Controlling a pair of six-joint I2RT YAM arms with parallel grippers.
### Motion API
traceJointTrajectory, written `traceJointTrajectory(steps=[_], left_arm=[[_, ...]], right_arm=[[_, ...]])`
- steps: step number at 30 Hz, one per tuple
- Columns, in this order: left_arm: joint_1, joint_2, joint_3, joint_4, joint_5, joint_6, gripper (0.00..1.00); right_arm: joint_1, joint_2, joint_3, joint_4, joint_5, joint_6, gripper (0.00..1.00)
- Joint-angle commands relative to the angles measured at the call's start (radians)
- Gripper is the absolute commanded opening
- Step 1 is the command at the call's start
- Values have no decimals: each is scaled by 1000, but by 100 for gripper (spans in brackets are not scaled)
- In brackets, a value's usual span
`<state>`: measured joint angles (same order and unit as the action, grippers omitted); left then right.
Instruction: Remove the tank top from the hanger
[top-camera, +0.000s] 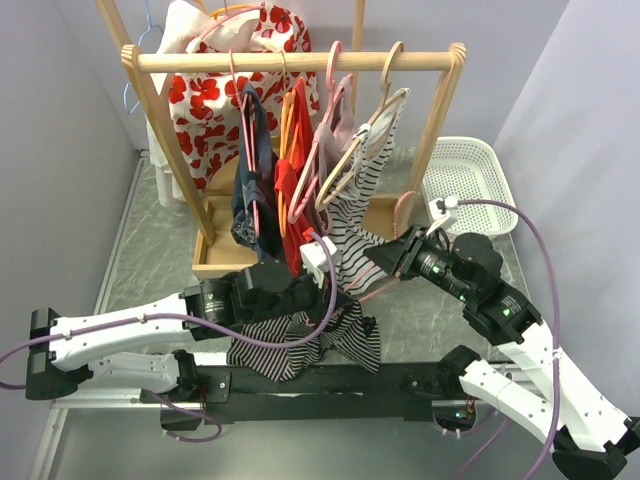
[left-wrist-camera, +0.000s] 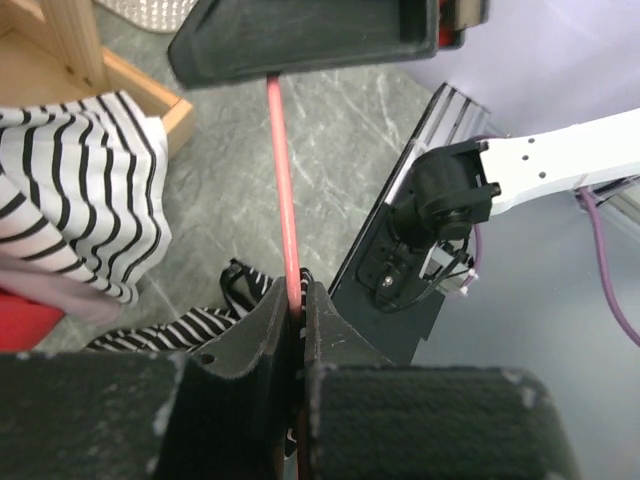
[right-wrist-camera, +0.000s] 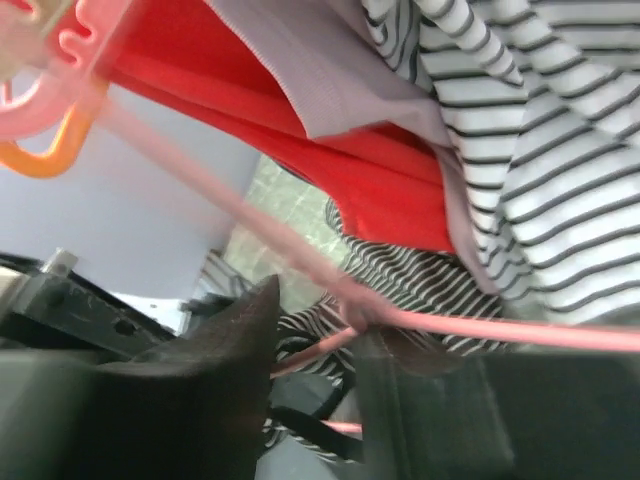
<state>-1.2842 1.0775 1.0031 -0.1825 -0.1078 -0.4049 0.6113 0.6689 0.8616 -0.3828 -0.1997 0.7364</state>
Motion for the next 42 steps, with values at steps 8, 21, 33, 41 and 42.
traceJointTrajectory(steps=[8,21,33,41,42], left_arm=[[-24,-42,-8,35,-93,-15,1],[-26,-77,-126,3,-207,-60,31],[-24,-5,-216,-63,-309,-143,46],[-24,85,-290,-89,-340,-256,56],[-24,137,-299,-75,-320,-265,54]], right_arm=[[7,-86,-4,38,161,5,0],[7,-51,94,-56,327,-89,0],[7,-12,215,-198,606,-186,0],[5,-58,212,-214,606,-164,0],[5,-63,212,-214,602,-161,0]])
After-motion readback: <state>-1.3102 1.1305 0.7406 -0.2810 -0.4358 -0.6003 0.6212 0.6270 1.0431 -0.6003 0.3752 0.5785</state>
